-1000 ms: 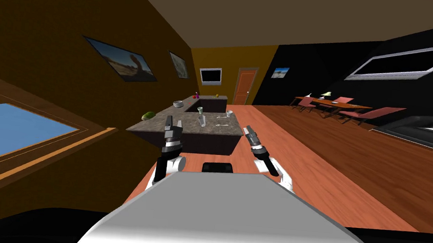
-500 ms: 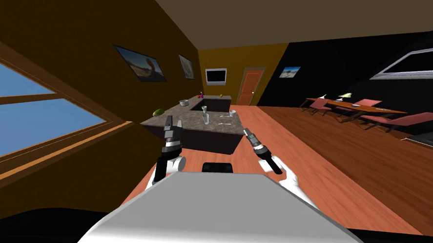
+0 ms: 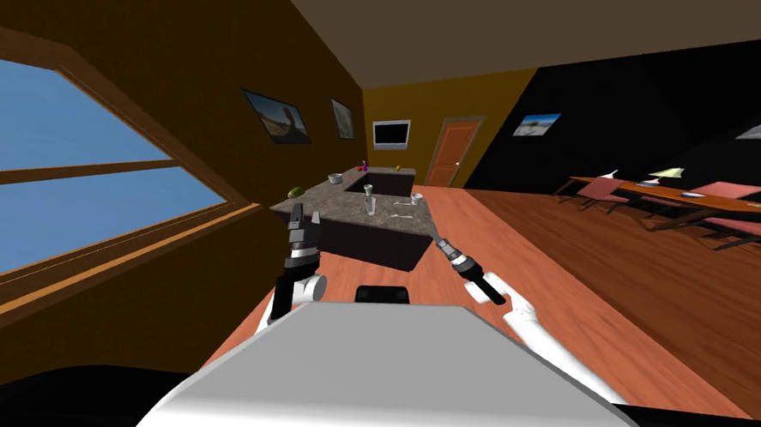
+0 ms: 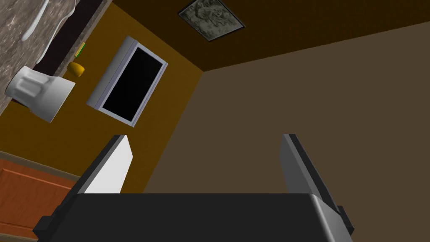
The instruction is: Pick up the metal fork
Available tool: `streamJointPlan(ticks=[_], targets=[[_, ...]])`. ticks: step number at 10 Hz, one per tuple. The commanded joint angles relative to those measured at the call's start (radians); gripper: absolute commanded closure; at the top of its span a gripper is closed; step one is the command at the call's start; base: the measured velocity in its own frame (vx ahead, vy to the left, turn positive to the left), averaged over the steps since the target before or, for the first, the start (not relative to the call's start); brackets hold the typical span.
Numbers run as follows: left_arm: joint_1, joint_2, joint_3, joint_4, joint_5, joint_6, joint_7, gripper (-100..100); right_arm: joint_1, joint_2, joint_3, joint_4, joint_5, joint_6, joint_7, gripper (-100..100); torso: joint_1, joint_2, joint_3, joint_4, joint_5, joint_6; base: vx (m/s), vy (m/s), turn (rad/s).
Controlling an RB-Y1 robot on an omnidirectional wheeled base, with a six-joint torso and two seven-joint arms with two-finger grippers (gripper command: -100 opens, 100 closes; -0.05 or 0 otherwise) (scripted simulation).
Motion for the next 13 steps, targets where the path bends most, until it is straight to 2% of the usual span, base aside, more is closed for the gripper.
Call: streamJointPlan(ticks=[1, 4, 5, 6, 7, 8, 11, 12, 13], targets=[[0.000, 0.000, 0.000, 0.000, 0.000, 0.000, 0.000, 0, -0.010, -0.044, 0.009, 0.032, 0.014, 0.001, 0.001, -100, 0.000, 0.000, 0.000, 0.000, 0.000, 0.000, -0.065, 0.016, 0.115], [0.000, 0.000, 0.000, 0.000, 0.000, 0.000, 0.000, 0, -0.040, -0.137, 0.038, 0.120, 0.064, -0.025, 0.003, -100, 0.000, -0.002, -0.001, 0.000, 0.000, 0.001, -0.054, 0.027, 0.189], [0.000, 0.000, 0.000, 0.000, 0.000, 0.000, 0.000, 0, -0.040, -0.160, 0.038, 0.143, 0.064, -0.025, 0.003, -100, 0.001, -0.001, -0.001, 0.000, 0.000, 0.000, -0.044, 0.029, 0.137], [0.000, 0.000, 0.000, 0.000, 0.000, 0.000, 0.000, 0, -0.054, -0.192, 0.055, 0.171, 0.090, -0.036, 0.004, -100, 0.001, -0.002, -0.001, 0.000, 0.000, 0.001, -0.044, 0.050, 0.263], [0.000, 0.000, 0.000, 0.000, 0.000, 0.000, 0.000, 0, -0.054, -0.217, 0.055, 0.197, 0.090, -0.036, 0.004, -100, 0.002, -0.002, -0.001, 0.000, 0.000, 0.000, -0.036, 0.035, 0.122], [0.000, 0.000, 0.000, 0.000, 0.000, 0.000, 0.000, 0, -0.067, -0.250, 0.073, 0.237, 0.116, -0.046, 0.005, -100, 0.001, -0.002, -0.001, 0.000, 0.000, 0.001, -0.034, 0.054, 0.231], [0.000, 0.000, 0.000, 0.000, 0.000, 0.000, 0.000, 0, -0.079, -0.329, 0.094, 0.304, 0.141, -0.055, 0.006, -100, 0.002, -0.003, -0.002, -0.001, 0.001, 0.000, -0.023, 0.047, 0.174], [0.000, 0.000, 0.000, 0.000, 0.000, 0.000, 0.000, 0, -0.091, -0.364, 0.115, 0.341, 0.166, -0.062, 0.006, -100, 0.001, -0.003, -0.002, -0.001, 0.000, 0.001, -0.025, 0.061, 0.247], [0.000, 0.000, 0.000, 0.000, 0.000, 0.000, 0.000, 0, -0.091, -0.382, 0.115, 0.356, 0.166, -0.062, 0.006, -100, 0.002, -0.003, -0.002, -0.001, 0.001, 0.000, -0.011, 0.051, 0.130]])
